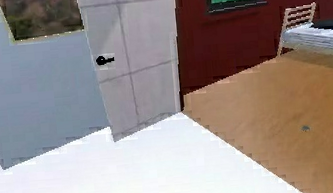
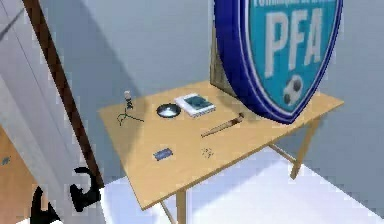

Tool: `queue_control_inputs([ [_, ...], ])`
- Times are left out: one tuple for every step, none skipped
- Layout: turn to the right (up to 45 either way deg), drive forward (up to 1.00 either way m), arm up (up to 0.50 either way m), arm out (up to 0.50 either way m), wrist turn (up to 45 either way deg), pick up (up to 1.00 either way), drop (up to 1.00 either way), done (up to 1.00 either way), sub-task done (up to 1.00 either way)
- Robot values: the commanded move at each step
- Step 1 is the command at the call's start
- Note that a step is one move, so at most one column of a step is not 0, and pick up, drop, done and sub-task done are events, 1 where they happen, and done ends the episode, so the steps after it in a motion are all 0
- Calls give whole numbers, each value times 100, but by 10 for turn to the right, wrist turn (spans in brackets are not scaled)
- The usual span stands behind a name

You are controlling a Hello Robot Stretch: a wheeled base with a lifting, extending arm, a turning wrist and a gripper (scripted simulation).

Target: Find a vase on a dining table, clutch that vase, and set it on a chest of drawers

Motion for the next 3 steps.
queue_control_inputs([
  [450,0,0,0,0,0,0,0,0],
  [450,0,0,0,0,0,0,0,0],
  [390,0,0,0,0,0,0,0,0],
])
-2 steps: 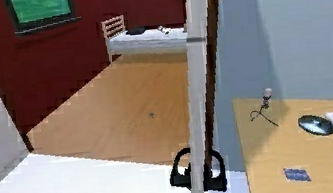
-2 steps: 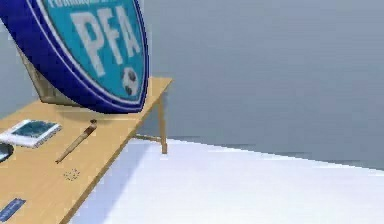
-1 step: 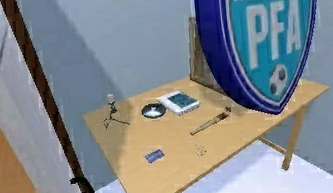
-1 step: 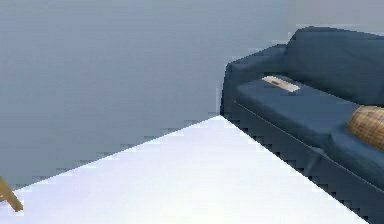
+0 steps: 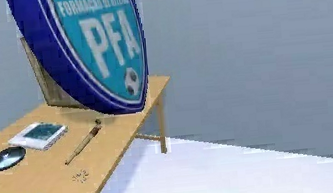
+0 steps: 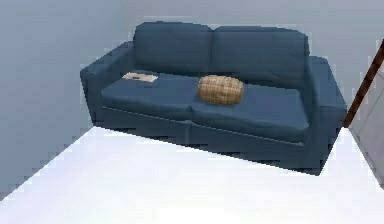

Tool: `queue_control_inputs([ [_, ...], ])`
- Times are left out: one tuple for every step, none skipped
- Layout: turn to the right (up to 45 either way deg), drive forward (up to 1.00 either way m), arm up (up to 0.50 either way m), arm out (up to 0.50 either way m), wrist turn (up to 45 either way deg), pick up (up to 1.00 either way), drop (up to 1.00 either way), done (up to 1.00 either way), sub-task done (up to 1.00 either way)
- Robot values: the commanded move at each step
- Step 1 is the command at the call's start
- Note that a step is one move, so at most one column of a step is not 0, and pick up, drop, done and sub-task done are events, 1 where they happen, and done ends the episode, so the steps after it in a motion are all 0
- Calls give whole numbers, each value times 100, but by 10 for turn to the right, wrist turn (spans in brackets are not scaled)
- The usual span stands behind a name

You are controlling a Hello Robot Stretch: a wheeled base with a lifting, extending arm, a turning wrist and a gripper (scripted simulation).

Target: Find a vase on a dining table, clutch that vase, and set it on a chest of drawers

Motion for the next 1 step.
queue_control_inputs([
  [0,85,0,0,0,0,0,0,0],
])
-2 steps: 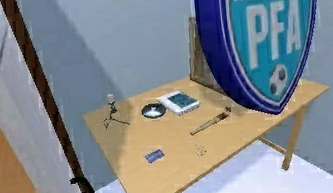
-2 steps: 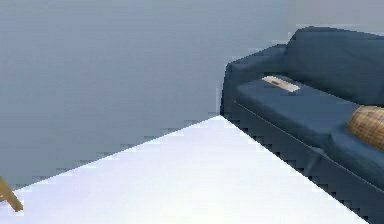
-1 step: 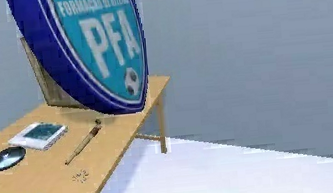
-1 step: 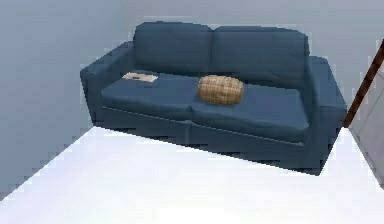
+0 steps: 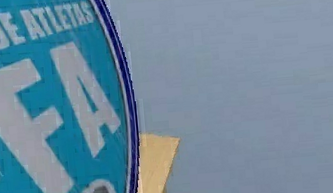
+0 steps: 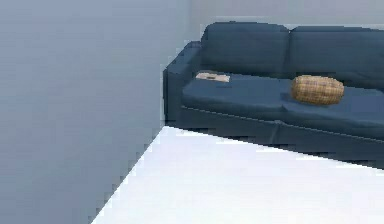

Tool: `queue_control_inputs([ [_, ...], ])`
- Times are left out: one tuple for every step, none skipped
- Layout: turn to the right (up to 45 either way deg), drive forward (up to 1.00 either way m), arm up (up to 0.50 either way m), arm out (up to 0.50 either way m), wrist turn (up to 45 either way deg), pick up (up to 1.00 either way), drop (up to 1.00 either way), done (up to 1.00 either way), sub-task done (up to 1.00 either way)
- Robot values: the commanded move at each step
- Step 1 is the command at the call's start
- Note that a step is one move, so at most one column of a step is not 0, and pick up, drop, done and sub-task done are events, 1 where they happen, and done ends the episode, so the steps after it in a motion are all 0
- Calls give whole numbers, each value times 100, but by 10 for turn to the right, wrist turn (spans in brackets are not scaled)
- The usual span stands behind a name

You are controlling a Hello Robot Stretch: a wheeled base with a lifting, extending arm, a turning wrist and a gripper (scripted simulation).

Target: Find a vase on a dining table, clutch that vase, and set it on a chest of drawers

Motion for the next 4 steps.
queue_control_inputs([
  [-450,0,0,0,0,0,0,0,0],
  [-450,0,0,0,0,0,0,0,0],
  [-450,0,0,0,0,0,0,0,0],
  [-390,0,0,0,0,0,0,0,0],
])
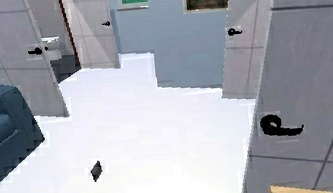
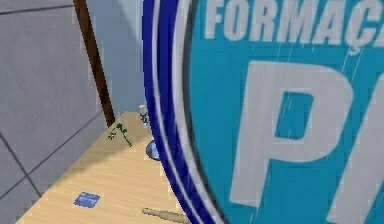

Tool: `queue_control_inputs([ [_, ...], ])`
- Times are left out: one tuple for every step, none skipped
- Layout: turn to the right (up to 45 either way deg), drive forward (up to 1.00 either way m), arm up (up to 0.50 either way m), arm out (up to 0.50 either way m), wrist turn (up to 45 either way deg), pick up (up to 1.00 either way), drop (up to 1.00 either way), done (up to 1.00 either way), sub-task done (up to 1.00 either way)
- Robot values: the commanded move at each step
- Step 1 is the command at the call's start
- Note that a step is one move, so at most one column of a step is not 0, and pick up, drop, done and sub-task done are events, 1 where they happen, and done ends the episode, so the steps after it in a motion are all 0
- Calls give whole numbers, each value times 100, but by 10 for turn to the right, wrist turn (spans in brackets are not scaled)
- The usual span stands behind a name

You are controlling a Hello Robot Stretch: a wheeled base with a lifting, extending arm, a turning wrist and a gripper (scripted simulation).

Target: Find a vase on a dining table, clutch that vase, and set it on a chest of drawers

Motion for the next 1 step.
queue_control_inputs([
  [-60,0,0,0,0,0,0,0,0],
])
